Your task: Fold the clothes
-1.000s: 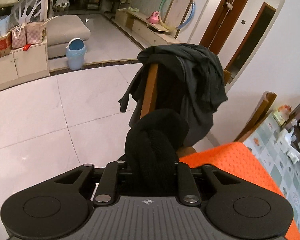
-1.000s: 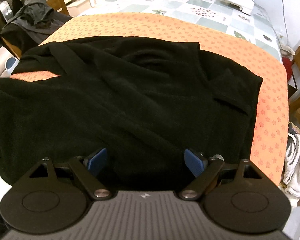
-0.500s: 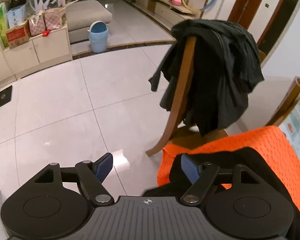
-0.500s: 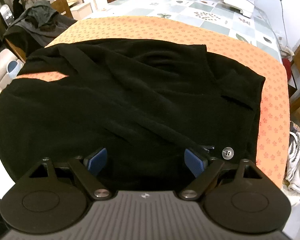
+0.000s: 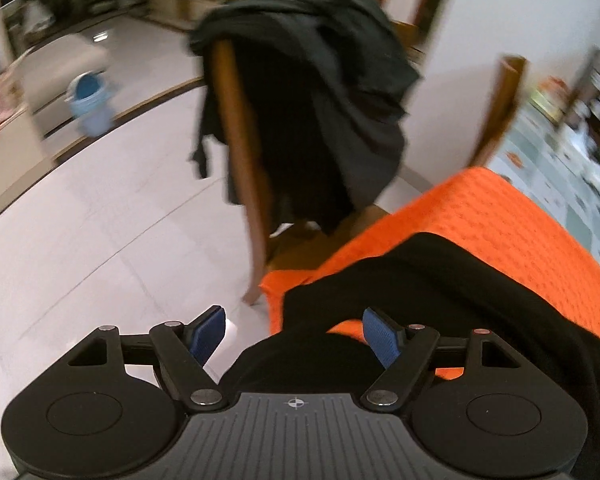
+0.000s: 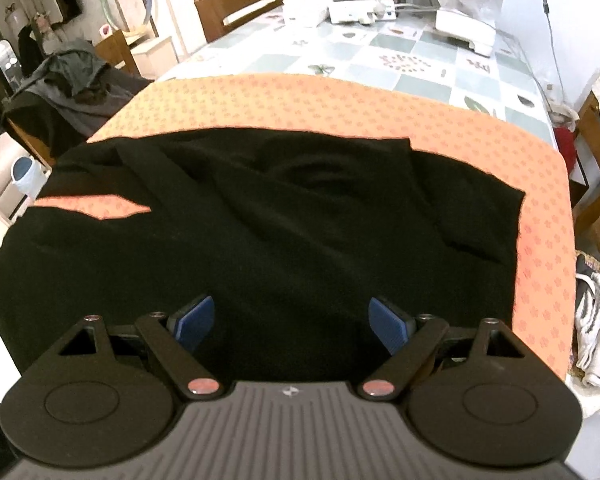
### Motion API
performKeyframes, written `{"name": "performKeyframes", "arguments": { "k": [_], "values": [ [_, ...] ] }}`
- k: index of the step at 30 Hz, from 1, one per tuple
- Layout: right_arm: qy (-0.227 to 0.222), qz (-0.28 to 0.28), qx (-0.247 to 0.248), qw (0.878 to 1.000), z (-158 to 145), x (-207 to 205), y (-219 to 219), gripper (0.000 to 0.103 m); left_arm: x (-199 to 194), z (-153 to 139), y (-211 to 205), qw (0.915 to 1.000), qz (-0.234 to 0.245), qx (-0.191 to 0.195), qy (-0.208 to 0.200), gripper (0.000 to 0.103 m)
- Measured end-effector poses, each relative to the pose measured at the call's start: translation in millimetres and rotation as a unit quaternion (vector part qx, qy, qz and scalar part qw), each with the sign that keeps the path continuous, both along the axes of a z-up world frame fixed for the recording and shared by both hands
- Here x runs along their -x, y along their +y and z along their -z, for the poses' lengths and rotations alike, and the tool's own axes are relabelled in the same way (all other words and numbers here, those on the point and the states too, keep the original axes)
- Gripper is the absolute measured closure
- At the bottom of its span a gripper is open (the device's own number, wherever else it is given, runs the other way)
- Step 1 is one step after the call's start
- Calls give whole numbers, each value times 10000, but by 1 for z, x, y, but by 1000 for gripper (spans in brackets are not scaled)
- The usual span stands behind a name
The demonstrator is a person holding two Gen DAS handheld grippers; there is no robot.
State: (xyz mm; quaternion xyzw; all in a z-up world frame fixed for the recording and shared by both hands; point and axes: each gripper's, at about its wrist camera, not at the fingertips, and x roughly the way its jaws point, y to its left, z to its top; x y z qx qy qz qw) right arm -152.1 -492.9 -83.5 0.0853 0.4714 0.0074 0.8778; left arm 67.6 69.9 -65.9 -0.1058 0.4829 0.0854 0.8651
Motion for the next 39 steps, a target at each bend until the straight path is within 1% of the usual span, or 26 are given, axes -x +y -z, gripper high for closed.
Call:
{"name": "performKeyframes", "arguments": {
  "k": [4, 6, 8, 9, 12, 14, 16, 19, 21, 25, 29, 32, 35, 36, 37, 38, 39],
  "values": [
    [-31, 187, 102, 9998, -8, -20, 18, 14, -29, 2, -14, 9974, 723, -59, -20, 25],
    [-40, 349, 82, 9993, -10, -31, 26, 14, -41, 5, -22, 9939, 1104, -82, -27, 25],
    [-49, 453, 38, 9990, -13, -42, 34, 14, -53, 8, -31, 9873, 1586, -117, -40, 25],
    [-79, 431, 9, 9990, -14, -48, 40, 14, -59, 11, -35, 9830, 1829, -144, -41, 25],
    [-169, 305, -76, 9994, -20, -70, 62, 14, -77, 22, -46, 9649, 2611, -289, -22, 25],
    [-214, 132, -106, 9996, -22, -87, 79, 14, -87, 31, -50, 9527, 3015, -381, 27, 25],
    [-266, -103, -146, 9995, -23, -109, 100, 15, -96, 39, -53, 9424, 3314, -452, 95, 25],
    [-303, -442, -181, 9984, -22, -141, 129, 16, -107, 46, -55, 9291, 3658, -528, 127, 25],
    [-269, -675, -216, 9971, -19, -166, 148, 19, -115, 47, -54, 9236, 3801, -485, 114, 25],
    [-174, -1178, -269, 9925, -10, -214, 183, 23, -129, 45, -54, 9153, 4007, -398, 72, 25],
    [56, -1678, -230, 9855, 4, -259, 207, 23, -139, 44, -58, 9069, 4200, -322, 29, 26],
    [226, -1989, -241, 9795, 16, -289, 217, 23, -144, 43, -63, 8976, 4396, -317, -17, 25],
    [600, -2267, -485, 9709, 30, -316, 221, 24, -151, 44, -69, 8861, 4628, -241, 29, 25],
    [687, -2345, -530, 9682, 33, -320, 223, 29, -153, 44, -71, 8819, 4710, -190, 65, 25],
    [773, -2424, -574, 9654, 36, -324, 225, 36, -155, 44, -74, 8760, 4820, -137, 106, 25],
    [855, -2500, -611, 9625, 39, -329, 227, 39, -157, 44, -77, 8702, 4923, -137, 106, 25],
    [876, -2558, -547, 9612, 41, -329, 230, 50, -159, 44, -80, 8644, 5025, -138, 106, 25]
  ]
}}
